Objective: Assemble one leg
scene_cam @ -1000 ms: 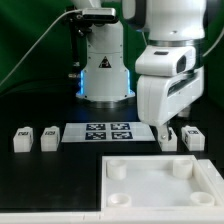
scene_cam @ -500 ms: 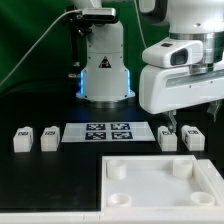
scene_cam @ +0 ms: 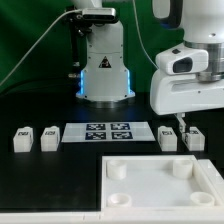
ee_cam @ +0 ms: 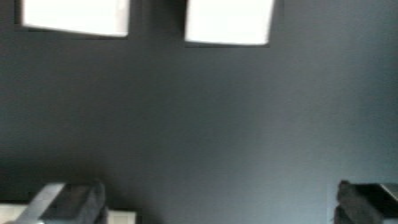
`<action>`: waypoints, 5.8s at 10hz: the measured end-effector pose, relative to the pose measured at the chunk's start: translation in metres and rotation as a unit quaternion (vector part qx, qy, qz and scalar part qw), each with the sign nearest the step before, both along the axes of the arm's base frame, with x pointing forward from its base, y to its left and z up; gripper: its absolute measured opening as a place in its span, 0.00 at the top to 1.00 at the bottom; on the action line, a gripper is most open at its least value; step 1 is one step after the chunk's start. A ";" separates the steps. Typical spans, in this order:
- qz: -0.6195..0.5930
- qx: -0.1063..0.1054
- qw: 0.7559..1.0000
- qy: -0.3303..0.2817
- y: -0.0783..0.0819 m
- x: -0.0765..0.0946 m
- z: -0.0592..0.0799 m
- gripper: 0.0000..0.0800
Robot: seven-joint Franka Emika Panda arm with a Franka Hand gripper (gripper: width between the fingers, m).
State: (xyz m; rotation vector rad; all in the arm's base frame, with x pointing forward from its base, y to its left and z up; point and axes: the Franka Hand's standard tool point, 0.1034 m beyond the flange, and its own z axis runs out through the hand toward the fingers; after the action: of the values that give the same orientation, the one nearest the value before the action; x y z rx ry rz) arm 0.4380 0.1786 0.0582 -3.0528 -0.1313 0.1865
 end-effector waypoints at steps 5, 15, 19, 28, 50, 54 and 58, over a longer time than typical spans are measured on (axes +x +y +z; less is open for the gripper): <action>0.013 -0.037 0.962 0.270 0.000 -0.009 -0.004 0.19; 0.018 -0.060 0.929 0.365 0.014 -0.059 -0.045 0.19; 0.019 -0.060 0.928 0.367 0.013 -0.061 -0.046 0.22; 0.019 -0.060 0.928 0.367 0.013 -0.061 -0.046 0.64; 0.052 0.010 0.922 -0.384 -0.085 0.147 0.133 0.64; 0.054 0.008 0.921 -0.386 -0.087 0.142 0.127 0.64; 0.051 0.015 0.934 -0.354 -0.089 0.163 0.114 0.64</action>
Offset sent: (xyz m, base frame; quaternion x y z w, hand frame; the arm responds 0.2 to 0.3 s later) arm -0.0028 -0.0009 -0.0032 -0.0002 -0.2653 0.0019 0.9642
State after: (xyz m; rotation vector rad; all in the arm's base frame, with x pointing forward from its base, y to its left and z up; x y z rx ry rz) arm 0.6009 0.0894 0.1724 -2.9186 -0.3245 -0.9047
